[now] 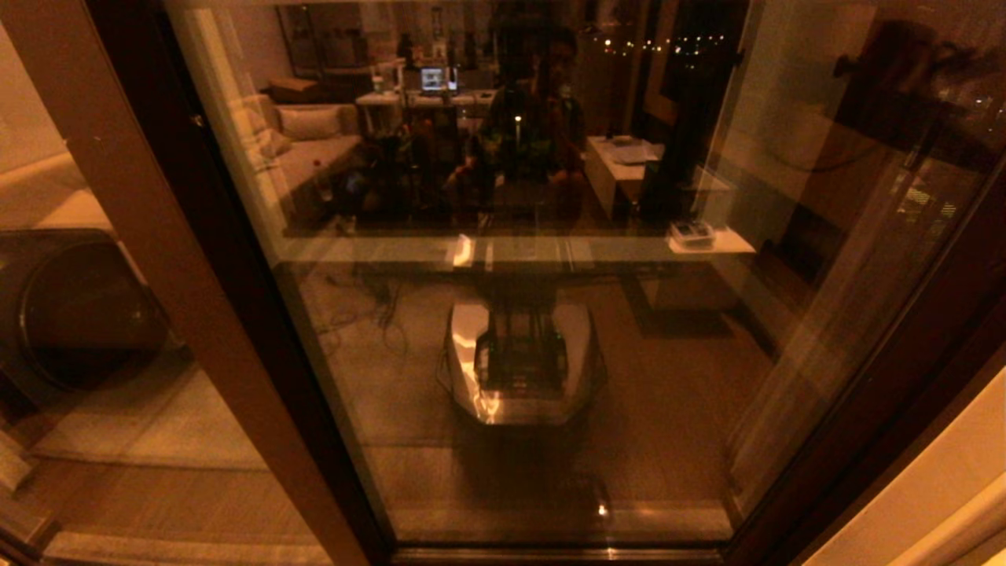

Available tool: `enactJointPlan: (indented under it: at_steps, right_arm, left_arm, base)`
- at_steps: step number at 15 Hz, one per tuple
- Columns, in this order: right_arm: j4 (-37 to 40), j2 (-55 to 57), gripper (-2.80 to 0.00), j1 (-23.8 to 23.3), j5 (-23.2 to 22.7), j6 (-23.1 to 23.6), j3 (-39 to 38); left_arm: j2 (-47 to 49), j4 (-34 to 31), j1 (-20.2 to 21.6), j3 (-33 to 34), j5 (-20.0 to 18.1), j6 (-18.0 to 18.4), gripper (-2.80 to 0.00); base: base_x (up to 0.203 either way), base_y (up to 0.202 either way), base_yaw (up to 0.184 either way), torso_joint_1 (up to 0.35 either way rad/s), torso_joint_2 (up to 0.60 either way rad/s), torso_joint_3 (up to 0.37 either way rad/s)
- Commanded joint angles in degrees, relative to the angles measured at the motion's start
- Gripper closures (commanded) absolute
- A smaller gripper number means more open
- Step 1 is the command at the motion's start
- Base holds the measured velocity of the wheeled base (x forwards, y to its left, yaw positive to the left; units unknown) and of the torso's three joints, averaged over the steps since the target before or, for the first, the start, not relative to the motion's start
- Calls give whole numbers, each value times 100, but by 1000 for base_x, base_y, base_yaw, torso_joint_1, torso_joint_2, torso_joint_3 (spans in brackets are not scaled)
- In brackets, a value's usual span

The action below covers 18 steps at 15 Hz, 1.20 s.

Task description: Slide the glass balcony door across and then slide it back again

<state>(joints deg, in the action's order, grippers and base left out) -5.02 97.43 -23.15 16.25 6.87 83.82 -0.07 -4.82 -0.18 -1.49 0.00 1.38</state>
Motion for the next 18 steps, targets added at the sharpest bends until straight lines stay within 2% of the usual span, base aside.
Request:
enactJointPlan:
  at_steps: [1, 3, 4, 6, 7, 10, 12, 14, 15, 16, 17, 18]
  right_arm:
    - [137, -707, 0, -21, -201, 11, -207]
    - [407, -1323, 0, -22, -747, 11, -426]
    - [597, -1674, 0, -30, -1359, -1, -542]
    - [984, -2406, 0, -176, -3249, -35, -913]
    - [1116, -2832, 0, -236, -3989, -88, -1175]
    - [1454, -4220, 0, -148, -5677, -598, -2026]
    - [2091, -4971, 0, 590, -6171, -1379, -2065]
    - [3034, -5526, 0, 1822, -6363, -2509, -1601]
    - [3548, -5875, 0, 2295, -6410, -2822, -1407]
    - [4024, -6269, 0, 2570, -6437, -3022, -1286]
    - [4441, -6633, 0, 2604, -6405, -3133, -1230]
    - [4902, -6936, 0, 2400, -6211, -3115, -1189]
  left_arm:
    - [-1, -2, 1, -1, 0, 3, 0]
    - [-1, -2, 1, -1, 0, 3, 0]
    - [-1, -2, 1, -1, 0, 3, 0]
    - [-1, -2, 1, -1, 0, 3, 0]
    - [-1, -2, 1, -1, 0, 3, 0]
    - [-1, -2, 1, -1, 0, 3, 0]
    - [-1, -2, 1, -1, 0, 3, 0]
    - [-1, -2, 1, -1, 0, 3, 0]
    - [-1, -2, 1, -1, 0, 3, 0]
    - [-1, -2, 1, -1, 0, 3, 0]
    - [-1, -2, 1, -1, 0, 3, 0]
    - [-1, -2, 1, -1, 0, 3, 0]
  base:
    - [0, 0, 0, 0, 0, 0]
    - [0, 0, 0, 0, 0, 0]
    - [0, 0, 0, 0, 0, 0]
    - [0, 0, 0, 0, 0, 0]
    - [0, 0, 0, 0, 0, 0]
    - [0, 0, 0, 0, 0, 0]
    - [0, 0, 0, 0, 0, 0]
    - [0, 0, 0, 0, 0, 0]
    - [0, 0, 0, 0, 0, 0]
    - [0, 0, 0, 0, 0, 0]
    - [0, 0, 0, 0, 0, 0]
    - [0, 0, 0, 0, 0, 0]
